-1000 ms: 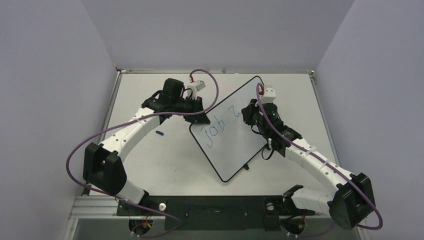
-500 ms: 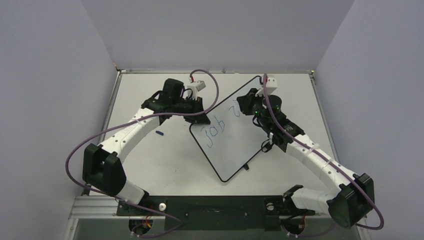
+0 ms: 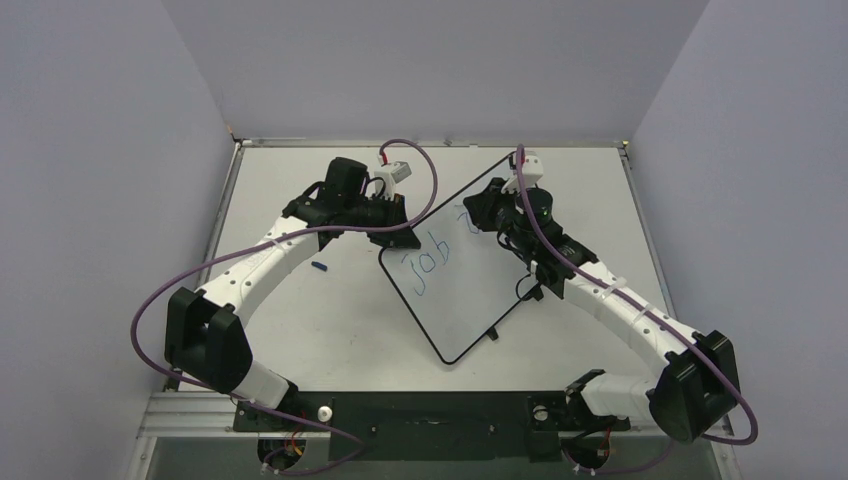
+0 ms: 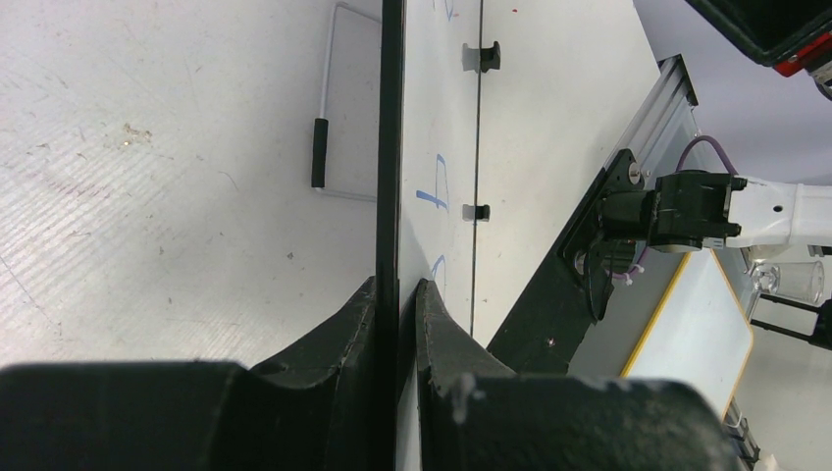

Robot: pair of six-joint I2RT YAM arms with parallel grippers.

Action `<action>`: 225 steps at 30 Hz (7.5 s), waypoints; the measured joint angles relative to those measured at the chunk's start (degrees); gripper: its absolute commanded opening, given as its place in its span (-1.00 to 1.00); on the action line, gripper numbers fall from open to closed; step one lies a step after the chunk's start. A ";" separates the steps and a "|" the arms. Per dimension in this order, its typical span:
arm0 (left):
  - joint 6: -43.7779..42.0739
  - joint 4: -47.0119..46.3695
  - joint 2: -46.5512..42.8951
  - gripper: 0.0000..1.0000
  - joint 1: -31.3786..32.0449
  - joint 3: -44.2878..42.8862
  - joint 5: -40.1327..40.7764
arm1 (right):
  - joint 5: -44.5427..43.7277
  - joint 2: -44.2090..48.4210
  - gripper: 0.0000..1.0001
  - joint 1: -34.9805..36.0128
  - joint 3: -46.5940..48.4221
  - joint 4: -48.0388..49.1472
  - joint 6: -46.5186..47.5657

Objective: Write a sentence on the whiteboard

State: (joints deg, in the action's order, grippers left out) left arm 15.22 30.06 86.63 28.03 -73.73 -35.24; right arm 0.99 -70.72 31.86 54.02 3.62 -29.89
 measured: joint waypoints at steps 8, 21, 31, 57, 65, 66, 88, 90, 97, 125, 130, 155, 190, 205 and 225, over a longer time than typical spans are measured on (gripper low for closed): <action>0.04 -0.17 -0.24 -1.00 0.00 0.37 0.07 | -0.02 -0.44 -1.00 -0.02 0.00 0.22 -0.42; 0.02 -0.24 -0.28 -1.00 0.00 0.42 0.04 | -2.58 0.46 -1.00 -0.07 -0.02 -1.97 0.46; 0.02 -0.24 -0.31 -1.00 0.00 0.42 0.07 | -4.26 4.02 -1.00 -0.17 -0.02 -4.68 1.77; 0.00 -0.26 -0.39 -1.00 0.11 0.42 0.09 | -5.31 1.68 -1.00 -2.64 -0.02 -6.34 3.72; 0.02 -0.17 -0.68 -1.00 0.37 0.44 0.52 | -5.03 0.94 -1.00 -2.64 -0.61 -6.03 3.69; 0.04 -0.15 -0.68 -1.00 0.37 0.46 0.59 | -5.03 0.94 -1.00 -2.64 -0.90 -5.81 3.69; 0.59 0.04 -0.79 -1.00 0.37 0.68 0.94 | -5.05 4.98 -1.00 -2.69 -7.08 -5.95 3.19; 0.59 0.04 -0.79 -1.00 0.37 0.68 0.94 | -5.05 4.98 -1.00 -2.69 -7.08 -5.97 3.10; 0.59 0.04 -0.79 -1.00 0.37 0.70 0.94 | -5.05 4.76 -1.00 -2.69 -6.56 -6.49 3.06; 0.07 -0.09 -1.25 -1.00 0.48 1.07 1.03 | -5.03 -2.01 -1.00 -6.03 2.34 -6.21 2.75; 0.04 -0.09 -1.31 -1.00 0.50 1.07 1.01 | -5.01 -1.99 -1.00 -6.49 2.14 -6.08 2.38; 0.04 -0.04 -1.60 -1.00 0.76 1.11 1.27 | -5.01 3.28 -1.00 -7.13 -4.17 -8.92 2.34; 0.98 -1.20 -3.30 -1.00 1.38 2.97 2.38 | 4.81 28.46 -1.00 17.46 -25.46 2.29 0.70; 2.21 -2.08 -3.96 -1.00 1.55 4.00 2.86 | 0.68 24.87 -1.00 24.87 -30.45 6.64 0.68; 2.08 -2.16 -4.02 -1.00 1.55 4.17 3.06 | -6.14 22.77 -1.00 25.31 -31.43 7.04 0.94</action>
State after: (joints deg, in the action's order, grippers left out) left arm 17.30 27.90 82.61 29.58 -69.56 -32.18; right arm -5.15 -47.94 57.17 22.59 10.66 -28.95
